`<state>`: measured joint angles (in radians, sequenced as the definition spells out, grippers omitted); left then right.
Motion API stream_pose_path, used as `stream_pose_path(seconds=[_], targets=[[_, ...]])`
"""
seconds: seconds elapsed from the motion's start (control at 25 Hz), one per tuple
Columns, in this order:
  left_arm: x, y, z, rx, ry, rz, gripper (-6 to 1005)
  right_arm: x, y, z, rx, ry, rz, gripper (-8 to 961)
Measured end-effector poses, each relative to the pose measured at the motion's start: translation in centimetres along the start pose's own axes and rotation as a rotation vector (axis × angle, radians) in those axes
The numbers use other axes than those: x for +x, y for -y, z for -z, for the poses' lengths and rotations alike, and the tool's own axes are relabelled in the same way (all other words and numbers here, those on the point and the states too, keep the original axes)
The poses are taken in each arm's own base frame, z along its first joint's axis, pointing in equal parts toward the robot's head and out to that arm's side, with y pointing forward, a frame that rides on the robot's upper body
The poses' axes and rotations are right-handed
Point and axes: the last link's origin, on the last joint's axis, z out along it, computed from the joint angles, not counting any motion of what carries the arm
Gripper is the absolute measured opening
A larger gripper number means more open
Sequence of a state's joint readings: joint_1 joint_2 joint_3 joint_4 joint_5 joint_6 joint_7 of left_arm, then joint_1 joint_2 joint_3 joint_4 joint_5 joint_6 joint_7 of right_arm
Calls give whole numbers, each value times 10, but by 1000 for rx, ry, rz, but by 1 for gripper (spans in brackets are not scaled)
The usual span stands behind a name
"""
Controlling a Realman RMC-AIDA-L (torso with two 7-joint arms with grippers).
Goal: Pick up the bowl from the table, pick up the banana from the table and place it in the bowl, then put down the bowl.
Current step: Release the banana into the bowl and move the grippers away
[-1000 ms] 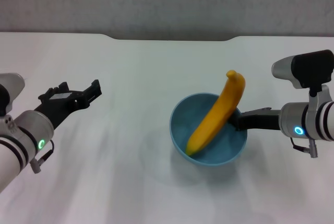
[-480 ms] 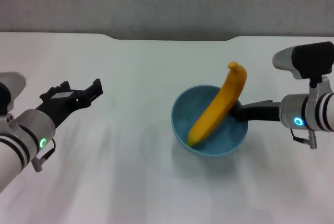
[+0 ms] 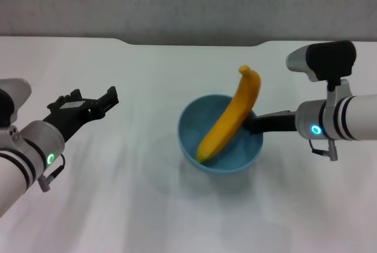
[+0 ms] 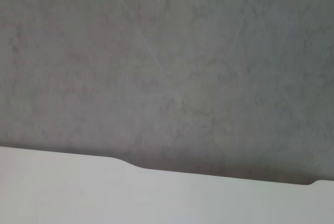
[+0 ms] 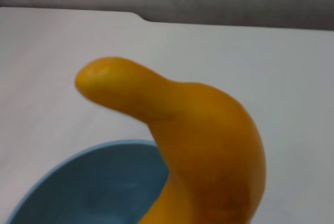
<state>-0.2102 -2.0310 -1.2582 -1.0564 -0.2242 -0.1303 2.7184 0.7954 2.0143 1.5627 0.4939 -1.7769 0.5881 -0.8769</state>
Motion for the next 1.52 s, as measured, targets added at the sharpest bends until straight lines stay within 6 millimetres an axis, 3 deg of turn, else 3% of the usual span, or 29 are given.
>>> stream_pose_path(seconds=[0.24,1.52], targets=[[-1,0,0,1,3,3,877,10,-12,-5,-39,-39,-2,71],[-1,-1,0,-2,4,6,877,24,-6,-5,-24,-72,-33,75]])
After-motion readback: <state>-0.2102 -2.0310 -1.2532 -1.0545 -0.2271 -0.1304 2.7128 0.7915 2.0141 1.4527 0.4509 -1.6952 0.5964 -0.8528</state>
